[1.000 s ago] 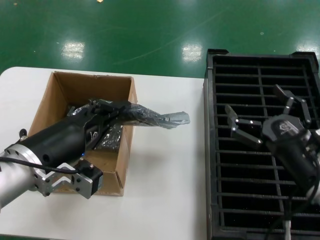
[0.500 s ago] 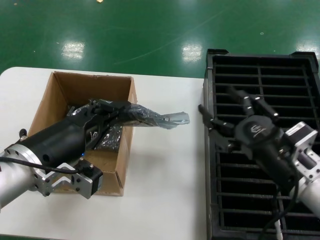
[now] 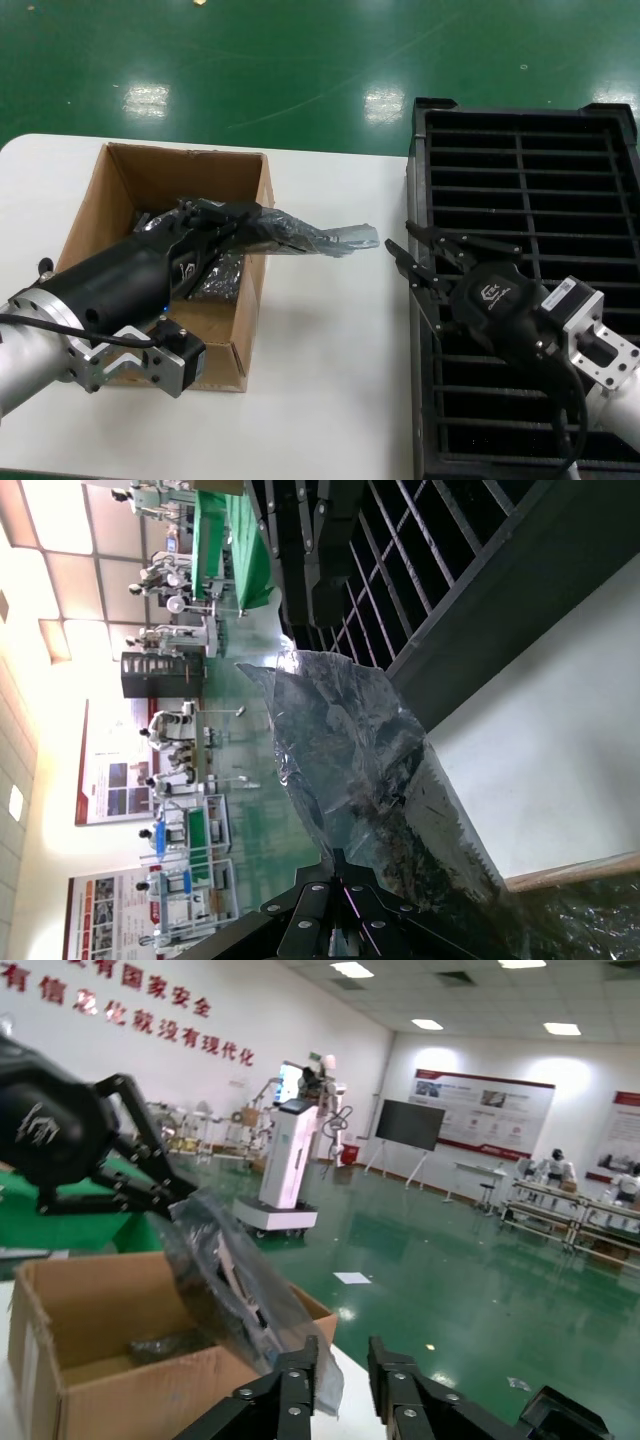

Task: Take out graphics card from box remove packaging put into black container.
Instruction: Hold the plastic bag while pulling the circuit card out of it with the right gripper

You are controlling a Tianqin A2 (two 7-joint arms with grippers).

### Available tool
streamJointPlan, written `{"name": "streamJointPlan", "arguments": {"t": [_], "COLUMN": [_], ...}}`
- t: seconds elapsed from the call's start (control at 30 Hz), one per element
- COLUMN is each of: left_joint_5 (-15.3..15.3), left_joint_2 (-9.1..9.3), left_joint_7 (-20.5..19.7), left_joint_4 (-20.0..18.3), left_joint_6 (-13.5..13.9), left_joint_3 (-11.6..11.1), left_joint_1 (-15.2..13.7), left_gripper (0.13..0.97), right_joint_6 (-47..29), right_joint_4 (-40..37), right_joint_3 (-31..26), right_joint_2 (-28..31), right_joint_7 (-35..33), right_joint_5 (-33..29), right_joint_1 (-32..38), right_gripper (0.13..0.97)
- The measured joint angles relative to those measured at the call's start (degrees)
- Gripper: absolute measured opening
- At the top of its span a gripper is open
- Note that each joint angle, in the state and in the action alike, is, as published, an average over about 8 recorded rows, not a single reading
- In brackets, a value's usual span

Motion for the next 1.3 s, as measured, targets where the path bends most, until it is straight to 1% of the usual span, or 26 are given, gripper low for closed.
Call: {"name": "streamJointPlan", "arguments": {"t": [0.27, 0.4, 0.67, 1.07, 1.3], "left_joint_5": [0.00, 0.00, 0.00, 0.00, 0.00], "left_joint_2": [0.00, 0.00, 0.00, 0.00, 0.00], "left_joint_7": [0.00, 0.00, 0.00, 0.00, 0.00], "left_joint_4": [0.00, 0.00, 0.00, 0.00, 0.00], "left_joint_6": [0.00, 0.00, 0.00, 0.00, 0.00], "left_joint_3": [0.00, 0.00, 0.00, 0.00, 0.00], "left_joint_1": [0.00, 0.00, 0.00, 0.00, 0.00], "left_gripper": [0.140, 0.140, 0.140, 0.140, 0.140], "right_joint_6": [-3.38, -5.34, -8.29, -12.56, -15.47], "right_joint_4": [-2.01, -3.73, -7.03, -12.19, -16.04], "right_joint_3": [-1.58, -2.86, -4.71, -6.49, -7.10], "right_joint_2": [1.37, 1.83, 1.87, 0.58, 0.11], "right_joint_7": [-2.53, -3.14, -4.22, -4.56, -5.98], "right_joint_5": [-0.72, -1.40, -2.40, -2.15, -1.98], "right_joint_1": [2.62, 5.24, 10.13, 15.79, 19.16], "right_gripper": [0.194, 0.194, 0.138, 0.135, 0.134]}}
